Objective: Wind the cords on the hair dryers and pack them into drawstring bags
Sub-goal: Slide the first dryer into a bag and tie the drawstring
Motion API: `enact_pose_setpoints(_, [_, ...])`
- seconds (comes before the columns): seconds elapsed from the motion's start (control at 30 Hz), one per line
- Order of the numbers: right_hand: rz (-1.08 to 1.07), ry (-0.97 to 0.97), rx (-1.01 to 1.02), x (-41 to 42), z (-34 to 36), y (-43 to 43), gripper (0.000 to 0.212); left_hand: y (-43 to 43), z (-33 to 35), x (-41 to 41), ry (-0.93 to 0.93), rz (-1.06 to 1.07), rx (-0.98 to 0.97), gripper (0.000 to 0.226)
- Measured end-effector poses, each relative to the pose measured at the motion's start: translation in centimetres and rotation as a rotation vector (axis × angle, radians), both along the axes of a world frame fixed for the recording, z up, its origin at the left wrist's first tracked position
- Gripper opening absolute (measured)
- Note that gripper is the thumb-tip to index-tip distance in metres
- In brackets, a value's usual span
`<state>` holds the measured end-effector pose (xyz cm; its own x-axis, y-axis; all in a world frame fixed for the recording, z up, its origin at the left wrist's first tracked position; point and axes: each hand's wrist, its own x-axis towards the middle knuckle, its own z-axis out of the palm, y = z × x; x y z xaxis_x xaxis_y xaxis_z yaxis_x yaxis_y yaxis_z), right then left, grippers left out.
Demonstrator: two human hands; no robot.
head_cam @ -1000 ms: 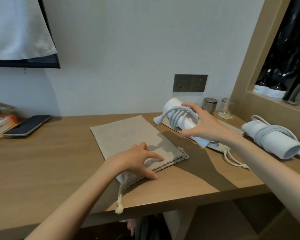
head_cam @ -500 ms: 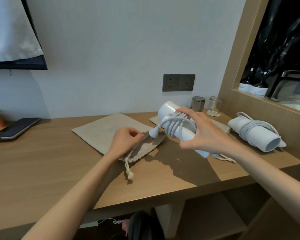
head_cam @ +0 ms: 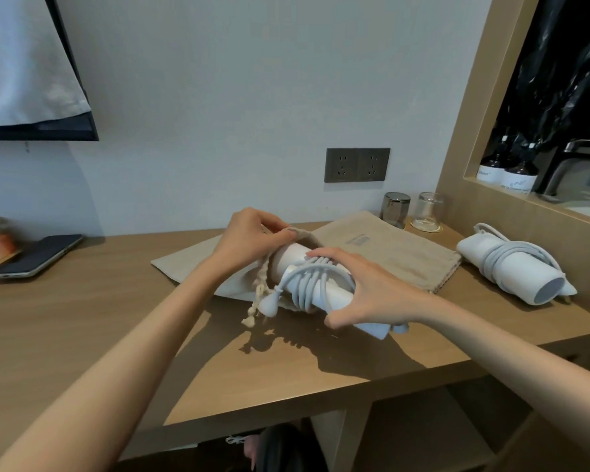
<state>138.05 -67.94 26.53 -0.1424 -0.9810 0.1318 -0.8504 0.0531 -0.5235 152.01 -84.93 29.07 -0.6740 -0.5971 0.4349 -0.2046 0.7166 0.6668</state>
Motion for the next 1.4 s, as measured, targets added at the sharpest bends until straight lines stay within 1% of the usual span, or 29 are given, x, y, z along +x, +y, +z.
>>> enact_pose_setpoints(0.07, [0.010,-0.102,0.019,-0.4,0.0,-0.9,0.080,0.2,-0.1,0.4,-0.011,-0.048,-0.046,0.012])
enact_pose_setpoints(0.13, [-0.003,-0.176,0.027,-0.8,-0.1,-1.4,0.079,0.1,-0.3,0.9,-0.063,-0.071,-0.125,0.016])
enact_pose_setpoints(0.2, [-0.041,-0.201,0.024,-1.3,-0.4,-1.8,0.081,-0.1,-1.1,1.6,-0.149,-0.091,-0.193,0.029])
enact_pose_setpoints(0.23, [-0.063,-0.209,0.023,-1.6,-0.5,-1.9,0.083,-0.4,-1.5,2.0,-0.197,-0.096,-0.196,0.037])
enact_pose_setpoints(0.3, [-0.106,-0.239,0.031,-1.9,-0.8,-2.2,0.084,-0.7,-2.4,2.9,-0.291,-0.077,-0.149,0.049])
enact_pose_setpoints(0.43, [-0.158,-0.350,0.065,-2.4,-0.9,-2.8,0.081,-0.1,-3.3,3.6,-0.445,-0.076,-0.051,0.063])
enact_pose_setpoints(0.5, [-0.178,-0.416,0.086,-2.5,-0.7,-3.2,0.080,0.6,-3.6,3.5,-0.470,-0.080,-0.047,0.069])
enact_pose_setpoints(0.6, [-0.210,-0.436,0.096,-2.3,-0.5,-3.6,0.082,1.1,-4.0,3.1,-0.452,-0.070,-0.043,0.074])
enact_pose_setpoints(0.67, [-0.232,-0.380,0.083,-1.9,-0.6,-3.9,0.084,1.2,-4.1,2.8,-0.423,-0.054,-0.020,0.071])
enact_pose_setpoints(0.77, [-0.269,-0.173,0.035,-1.1,-1.3,-4.1,0.090,1.5,-4.5,2.8,-0.342,0.003,0.004,0.062])
enact_pose_setpoints(0.87, [-0.290,-0.040,0.003,-0.3,-1.8,-3.9,0.094,1.5,-4.9,3.1,-0.216,0.107,-0.008,0.050])
enact_pose_setpoints(0.97, [-0.273,0.115,-0.011,0.3,-2.2,-3.6,0.096,1.5,-5.3,3.0,-0.114,0.172,-0.004,0.041])
enact_pose_setpoints(1.07, [-0.239,0.326,-0.026,0.9,-2.9,-3.5,0.101,1.7,-5.7,2.3,-0.077,0.195,-0.008,0.039])
enact_pose_setpoints(1.13, [-0.210,0.394,-0.016,0.8,-3.3,-3.4,0.102,1.7,-5.8,1.9,-0.054,0.204,-0.004,0.038])
enact_pose_setpoints(1.2, [-0.173,0.355,0.000,0.6,-3.4,-3.0,0.095,1.8,-5.9,1.8,-0.028,0.209,-0.006,0.036])
enact_pose_setpoints(1.23, [-0.153,0.334,-0.016,0.6,-3.5,-2.8,0.087,1.8,-6.1,1.9,-0.018,0.208,-0.018,0.035])
enact_pose_setpoints(1.4, [-0.071,0.402,-0.371,1.4,-3.5,-3.5,0.038,2.0,-6.9,2.1,0.028,0.202,-0.096,0.034])
